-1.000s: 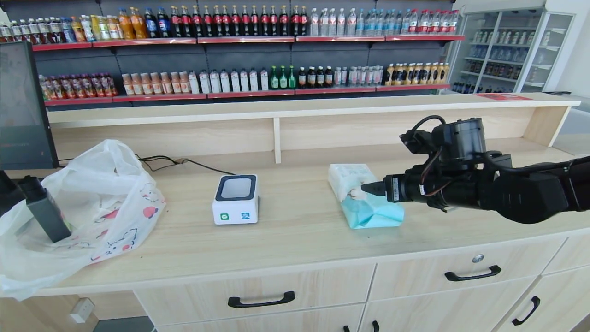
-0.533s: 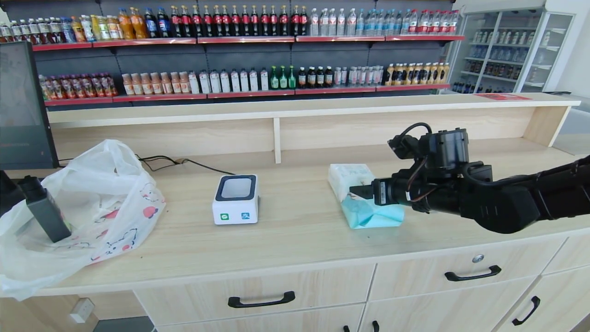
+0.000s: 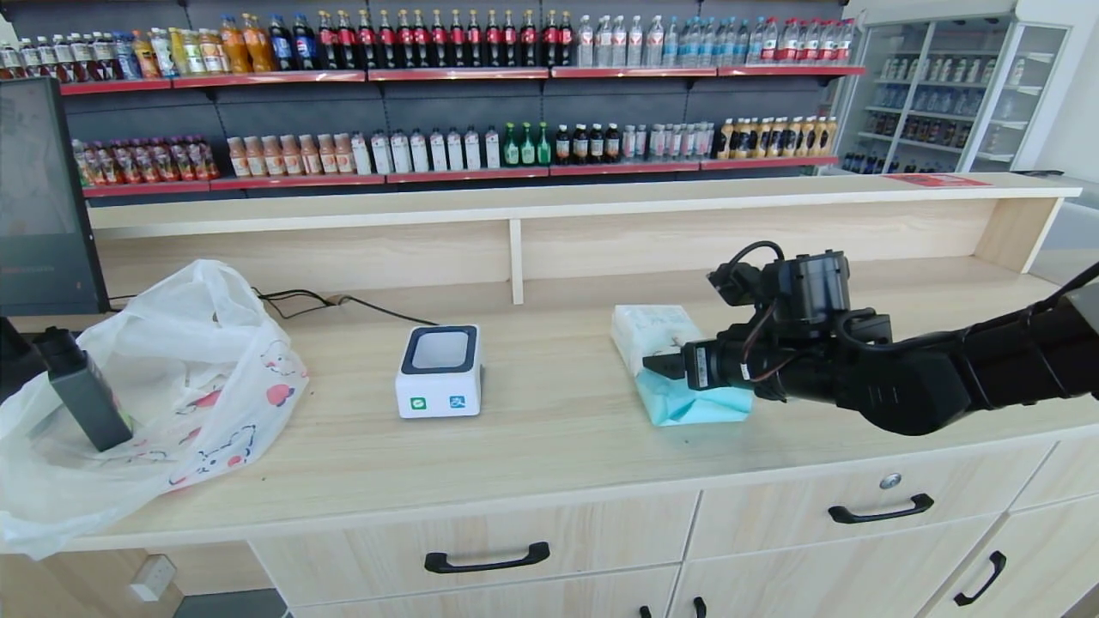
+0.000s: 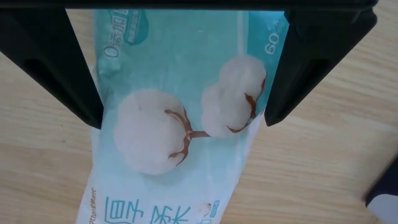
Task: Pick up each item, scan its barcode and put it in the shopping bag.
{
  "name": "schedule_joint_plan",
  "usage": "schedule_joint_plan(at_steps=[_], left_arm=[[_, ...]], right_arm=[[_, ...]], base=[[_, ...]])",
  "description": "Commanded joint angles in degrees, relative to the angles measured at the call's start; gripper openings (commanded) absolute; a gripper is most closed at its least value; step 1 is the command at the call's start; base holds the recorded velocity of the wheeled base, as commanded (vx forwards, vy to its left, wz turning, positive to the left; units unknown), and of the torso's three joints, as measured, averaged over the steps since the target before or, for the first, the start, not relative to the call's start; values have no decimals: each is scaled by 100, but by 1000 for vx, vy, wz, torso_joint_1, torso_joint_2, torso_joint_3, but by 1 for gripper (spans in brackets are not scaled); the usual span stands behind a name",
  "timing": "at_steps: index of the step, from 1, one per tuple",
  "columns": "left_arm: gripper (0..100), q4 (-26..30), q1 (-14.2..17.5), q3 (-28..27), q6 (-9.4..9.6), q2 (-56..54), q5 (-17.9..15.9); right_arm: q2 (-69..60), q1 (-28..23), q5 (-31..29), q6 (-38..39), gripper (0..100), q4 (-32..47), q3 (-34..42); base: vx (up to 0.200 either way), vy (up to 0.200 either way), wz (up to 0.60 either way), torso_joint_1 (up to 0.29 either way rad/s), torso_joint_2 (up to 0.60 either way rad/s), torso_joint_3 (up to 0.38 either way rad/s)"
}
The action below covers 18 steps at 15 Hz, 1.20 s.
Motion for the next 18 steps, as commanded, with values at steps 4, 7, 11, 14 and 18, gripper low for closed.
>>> schedule_joint_plan(at_steps=[4,7,11,14,18], left_arm=[[100,-1,0,0,2,-2,1],[100,-1,0,0,2,-2,1],[100,-1,0,0,2,-2,1],[100,-1,0,0,2,-2,1],[100,-1,0,0,2,-2,1]], right_arm=[[130,2,129,-62,100,23,-47],[209,2,235,-71,100,23,-91],[262,-15,235,-71,100,31,-82],[315,-42,217,-62,100,93,-109],[280,-59,191,-80,100,383,-144]], base=[[0,0,0,0,0,0],[0,0,0,0,0,0],[0,0,0,0,0,0],[0,0,0,0,0,0],[0,0,0,0,0,0]])
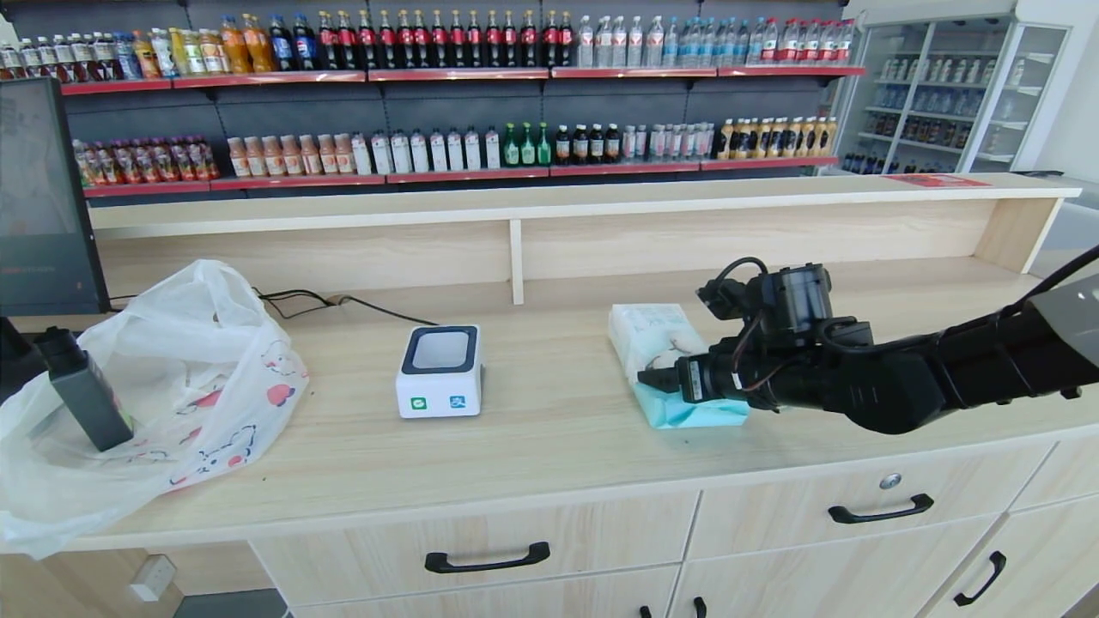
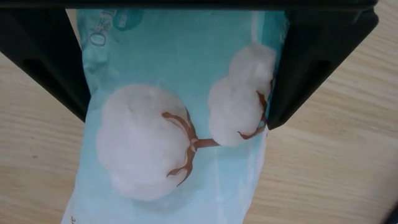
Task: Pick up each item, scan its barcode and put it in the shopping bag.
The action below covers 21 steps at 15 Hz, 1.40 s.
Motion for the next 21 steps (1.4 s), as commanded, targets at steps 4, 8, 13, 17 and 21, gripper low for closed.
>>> schedule_joint_plan(at_steps=[4,8,13,17,21], left_arm=[[100,-1,0,0,2,-2,1],[100,-1,0,0,2,-2,1],[100,-1,0,0,2,-2,10],[100,-1,0,0,2,-2,1],[100,-1,0,0,2,-2,1]], right_arm=[[-31,-36,-5,-42,0,23,0],[-48,-71,-5,-33,0,23,9],[-233,-150,-84,-42,0,23,35],[-646,-176,-119,-42,0,15,97],[-1200,-159,-365,-59,0,6,273]], base=[[0,0,0,0,0,0],[0,0,0,0,0,0],[0,0,0,0,0,0],[0,0,0,0,0,0],[0,0,0,0,0,0]])
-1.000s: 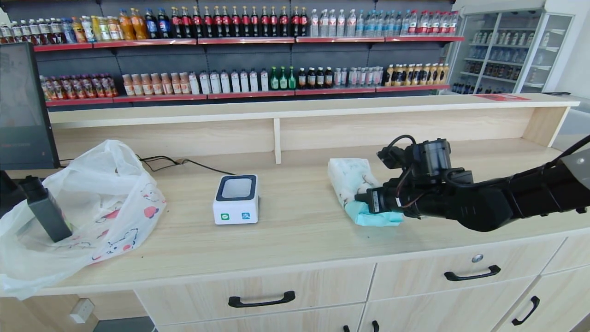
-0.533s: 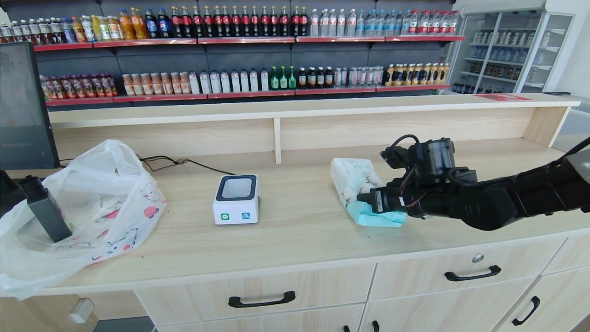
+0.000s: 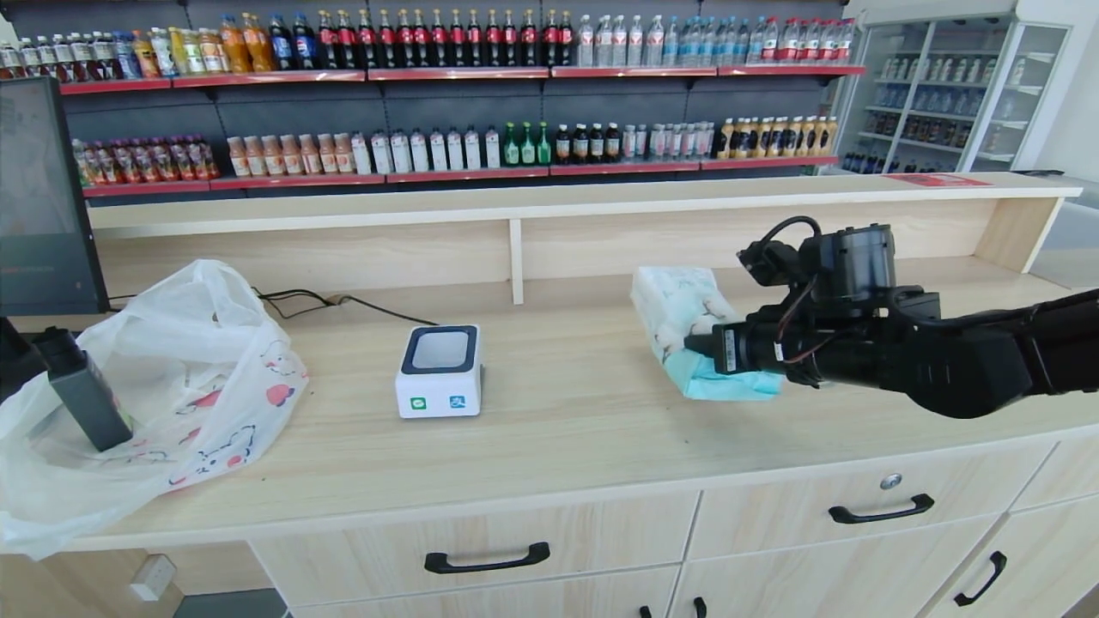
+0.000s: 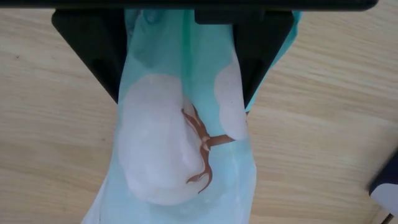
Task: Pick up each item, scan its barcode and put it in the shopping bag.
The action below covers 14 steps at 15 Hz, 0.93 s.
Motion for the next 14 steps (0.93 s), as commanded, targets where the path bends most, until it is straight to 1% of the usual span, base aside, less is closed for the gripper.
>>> schedule_joint_plan(at_steps=[1,3,6,8,9,12,14], left_arm=[[100,-1,0,0,-1,-2,7],[100,-1,0,0,-1,-2,-1],[100,-1,0,0,-1,-2,-1],[100,-1,0,0,-1,-2,-1],[100,-1,0,0,-1,-2,-1],[100,-1,0,0,-1,-2,-1],[100,-1,0,0,-1,-2,-1]], right_arm=[[-538,26,-181,-31,0,-36,194],[-907,52,-357,-189,0,-133,484],[-1971,201,-647,-233,0,-133,1460],[-2533,298,-708,-259,0,-124,1864],[-3052,351,-717,-409,0,-89,2198],[-3728,351,-708,-541,0,-80,2734],[-3904,351,-647,-505,0,-80,2840]], base=[[0,0,0,0,0,0],[0,0,0,0,0,0],[0,0,0,0,0,0],[0,0,0,0,0,0],[0,0,0,0,0,0],[0,0,0,0,0,0],[0,0,0,0,0,0]])
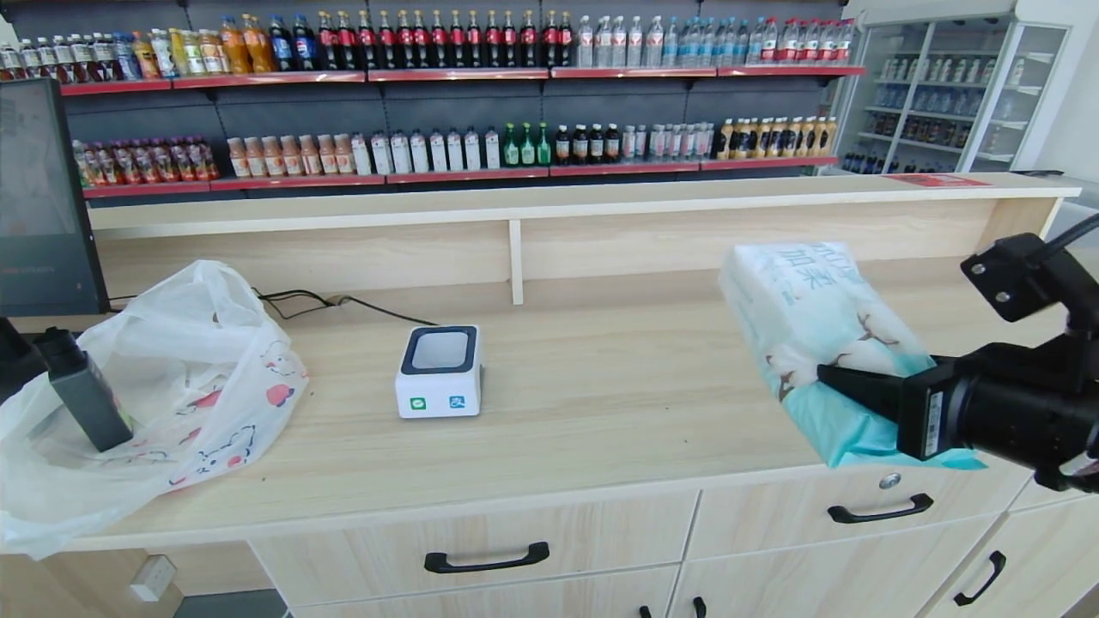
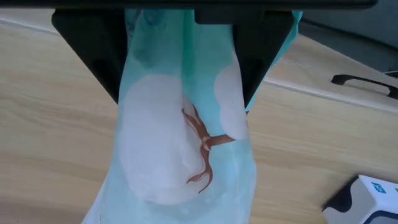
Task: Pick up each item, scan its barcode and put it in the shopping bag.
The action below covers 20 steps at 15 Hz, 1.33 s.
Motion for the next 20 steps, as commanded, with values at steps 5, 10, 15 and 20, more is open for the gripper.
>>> schedule_joint_plan(at_steps=[5,10,15,20], left_arm=[[100,-1,0,0,-1,-2,1],[100,-1,0,0,-1,-2,1],[100,-1,0,0,-1,-2,1],[100,-1,0,0,-1,-2,10]], right_arm=[[-466,592,646,1263,0,-23,268],[-537,1066,1666,3830,0,-50,338],[-765,1066,2817,6554,0,-14,338],[-1398,1058,4549,9393,0,-41,242]], base=[[0,0,0,0,0,0],[0,0,0,0,0,0],[0,0,0,0,0,0],[0,0,0,0,0,0]])
